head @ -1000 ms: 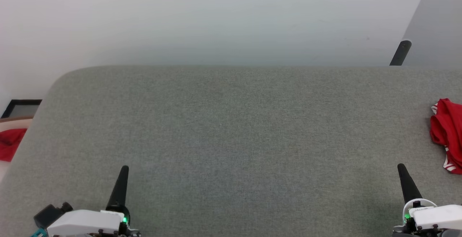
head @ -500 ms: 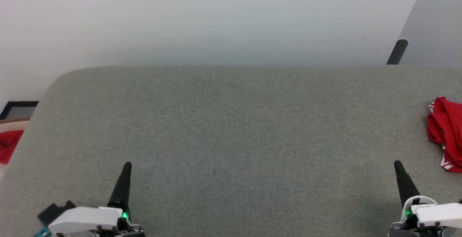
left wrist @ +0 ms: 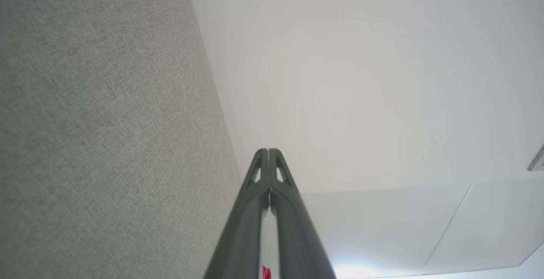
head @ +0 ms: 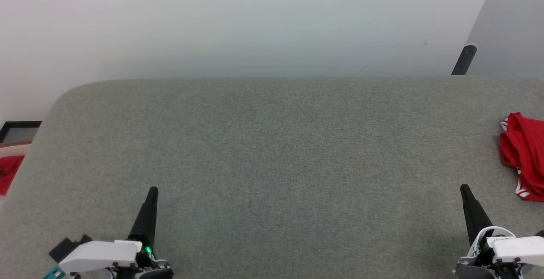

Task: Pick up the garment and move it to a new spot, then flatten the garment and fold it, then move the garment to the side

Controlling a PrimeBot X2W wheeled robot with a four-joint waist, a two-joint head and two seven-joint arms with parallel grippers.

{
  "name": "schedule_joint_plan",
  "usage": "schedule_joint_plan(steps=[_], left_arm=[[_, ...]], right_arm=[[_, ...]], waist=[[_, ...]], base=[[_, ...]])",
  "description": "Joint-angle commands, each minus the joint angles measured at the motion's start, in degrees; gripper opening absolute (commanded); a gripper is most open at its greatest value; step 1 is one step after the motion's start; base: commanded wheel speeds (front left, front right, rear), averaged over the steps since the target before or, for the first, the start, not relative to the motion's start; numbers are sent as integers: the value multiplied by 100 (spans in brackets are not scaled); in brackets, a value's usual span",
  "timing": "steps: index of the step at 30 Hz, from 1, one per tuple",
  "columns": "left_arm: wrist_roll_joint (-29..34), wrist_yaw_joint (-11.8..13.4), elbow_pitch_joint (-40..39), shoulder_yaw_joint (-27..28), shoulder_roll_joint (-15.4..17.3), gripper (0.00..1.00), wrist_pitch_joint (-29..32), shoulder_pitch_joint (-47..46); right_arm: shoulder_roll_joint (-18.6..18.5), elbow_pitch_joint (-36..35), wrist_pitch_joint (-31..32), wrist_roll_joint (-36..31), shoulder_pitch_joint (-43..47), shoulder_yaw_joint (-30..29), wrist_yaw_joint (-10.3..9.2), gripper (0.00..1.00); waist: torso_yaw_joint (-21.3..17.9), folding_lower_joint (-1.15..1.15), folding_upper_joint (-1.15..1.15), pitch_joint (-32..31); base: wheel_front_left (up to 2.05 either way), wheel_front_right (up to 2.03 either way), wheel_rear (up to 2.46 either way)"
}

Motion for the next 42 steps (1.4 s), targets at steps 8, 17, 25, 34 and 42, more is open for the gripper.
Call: schedule_joint_plan(steps=[8, 17, 25, 34, 42], left_arm=[[-300, -18, 20, 55, -66, 0, 107, -90], [-501, -19, 39, 87, -121, 0, 175, -127], [-498, -19, 38, 88, -120, 0, 178, -124], [-495, -19, 38, 90, -121, 0, 181, -124], [-492, -19, 38, 92, -122, 0, 183, -124]], right_arm=[[51, -42, 111, 364, -107, -21, -1, 0], [90, -53, 180, 623, -141, -26, -1, 0], [86, -48, 179, 618, -106, -25, -1, 0], [86, -48, 179, 618, -106, -24, -1, 0], [86, -48, 179, 618, -106, -24, -1, 0]], waist=[[-32, 0, 0, 3], [-64, 0, 0, 5], [-64, 0, 0, 5], [-64, 0, 0, 5], [-64, 0, 0, 5]], base=[[0, 0, 0], [0, 0, 0], [0, 0, 0], [0, 0, 0], [0, 0, 0]])
